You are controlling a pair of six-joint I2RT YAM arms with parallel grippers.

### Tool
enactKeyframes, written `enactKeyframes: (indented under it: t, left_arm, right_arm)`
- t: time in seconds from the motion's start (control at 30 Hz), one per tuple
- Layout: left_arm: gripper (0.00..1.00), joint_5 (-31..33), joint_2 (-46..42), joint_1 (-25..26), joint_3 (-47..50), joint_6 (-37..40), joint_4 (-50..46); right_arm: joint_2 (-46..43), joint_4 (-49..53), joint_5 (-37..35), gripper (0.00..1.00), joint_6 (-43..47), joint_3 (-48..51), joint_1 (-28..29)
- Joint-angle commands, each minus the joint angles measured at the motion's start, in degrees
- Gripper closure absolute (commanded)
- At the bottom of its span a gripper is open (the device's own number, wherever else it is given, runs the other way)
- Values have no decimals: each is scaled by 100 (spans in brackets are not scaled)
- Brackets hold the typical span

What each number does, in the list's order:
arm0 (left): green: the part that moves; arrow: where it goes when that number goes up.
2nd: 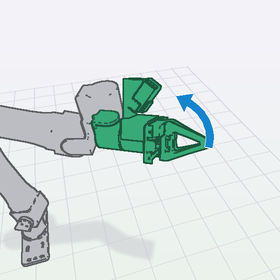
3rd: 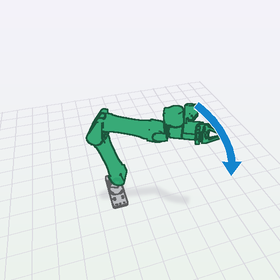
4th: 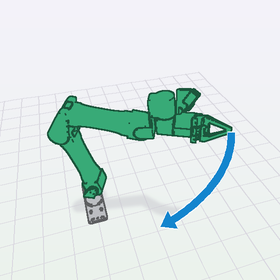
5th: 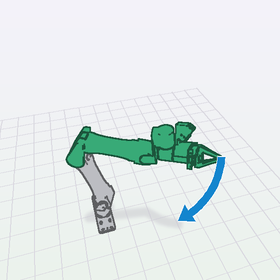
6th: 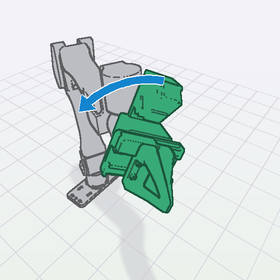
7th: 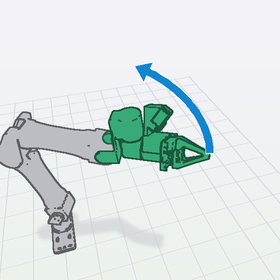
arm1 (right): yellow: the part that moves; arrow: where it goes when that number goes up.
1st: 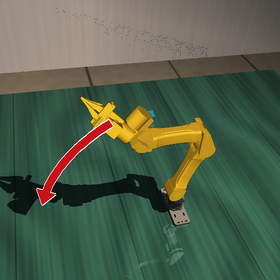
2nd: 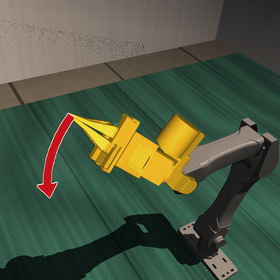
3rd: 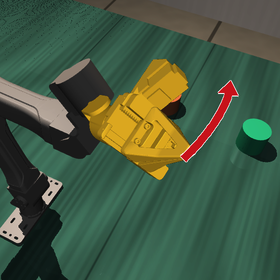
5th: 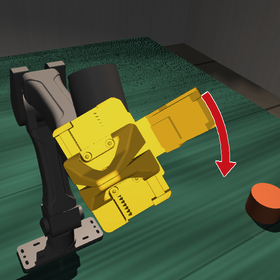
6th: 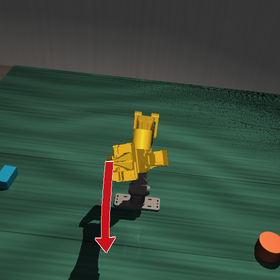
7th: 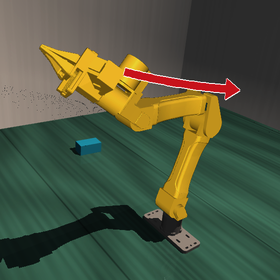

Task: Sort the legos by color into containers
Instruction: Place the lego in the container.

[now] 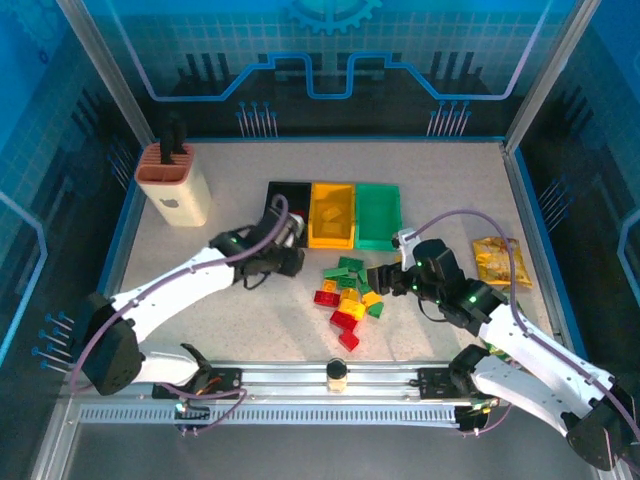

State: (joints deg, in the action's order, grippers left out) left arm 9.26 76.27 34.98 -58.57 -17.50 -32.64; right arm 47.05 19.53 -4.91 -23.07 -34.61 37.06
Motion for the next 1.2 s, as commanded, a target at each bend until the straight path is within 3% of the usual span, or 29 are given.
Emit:
enactKeyframes:
  t: [0.0,0.13,0.4,0.6,0.73,0.8,0.87,1.17]
  left_arm:
    - [71,48,153,-719,-434,12,364]
    - [72,-299,1014,-1360,-1217,5,518]
    - [73,-187,2854,-1563,-2702,317,144]
    - [69,-159,3334,-1582,-3050,330,-12]
    - [59,-277,3364,-1582,-3170,326,-116]
    - [36,-347,3266,-1583,-3174,305,-144]
    - [25,-471,3067,-1576,-3138,258,-143]
    - [25,-1022,1536,-1573,-2220,-10,189]
  right_arm:
    - [-16,-189,175,22,-297,226,49]
    - [-63,-260,139,22,-481,358,262]
    - [-148,1,-253,23,-523,380,838]
    - [-266,133,-405,22,-581,454,1022]
    - [-284,133,-435,23,-590,439,1047]
    - [-236,132,-425,22,-547,395,1057]
    - [-149,180,-459,22,-491,329,1082]
    - [419,718,-740,20,-144,-116,1698]
